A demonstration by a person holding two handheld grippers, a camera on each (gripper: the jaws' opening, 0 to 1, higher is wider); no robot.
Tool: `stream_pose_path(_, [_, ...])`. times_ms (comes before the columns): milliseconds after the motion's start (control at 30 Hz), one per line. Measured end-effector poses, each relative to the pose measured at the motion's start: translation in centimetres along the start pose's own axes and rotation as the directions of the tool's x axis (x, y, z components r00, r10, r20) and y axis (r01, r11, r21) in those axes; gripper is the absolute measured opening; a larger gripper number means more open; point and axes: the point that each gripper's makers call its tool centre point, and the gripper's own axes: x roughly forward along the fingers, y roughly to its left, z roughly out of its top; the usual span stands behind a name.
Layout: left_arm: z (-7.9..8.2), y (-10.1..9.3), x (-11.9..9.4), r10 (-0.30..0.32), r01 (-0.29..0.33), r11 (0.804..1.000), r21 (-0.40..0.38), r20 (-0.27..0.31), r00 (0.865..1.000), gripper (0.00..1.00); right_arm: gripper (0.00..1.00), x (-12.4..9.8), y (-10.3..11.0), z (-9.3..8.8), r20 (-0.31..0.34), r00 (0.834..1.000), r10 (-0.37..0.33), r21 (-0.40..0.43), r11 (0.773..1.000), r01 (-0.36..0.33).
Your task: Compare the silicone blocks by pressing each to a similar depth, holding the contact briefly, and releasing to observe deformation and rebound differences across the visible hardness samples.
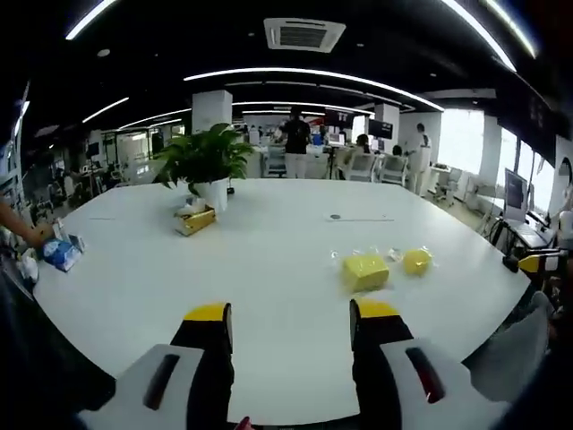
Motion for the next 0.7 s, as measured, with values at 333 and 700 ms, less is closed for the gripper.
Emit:
stream_pose_path(333, [0.0, 1.9, -0.5, 0.008, -0.008, 0.996, 0.085, -0.004, 1.0, 0.56, 0.73, 0.7, 1.5, -0.3, -0.041, 0.999, 0.019, -0.014, 1.0, -0.02])
stream_pose_path(700, [2.7, -0.8, 0.7, -0.233, 0.22, 0.965, 0.141, 0.091, 0.968, 0.53, 0.72, 0.2, 4.6, 1.5, -0.017, 0.994, 0.11, -0.1, 0.989, -0.111])
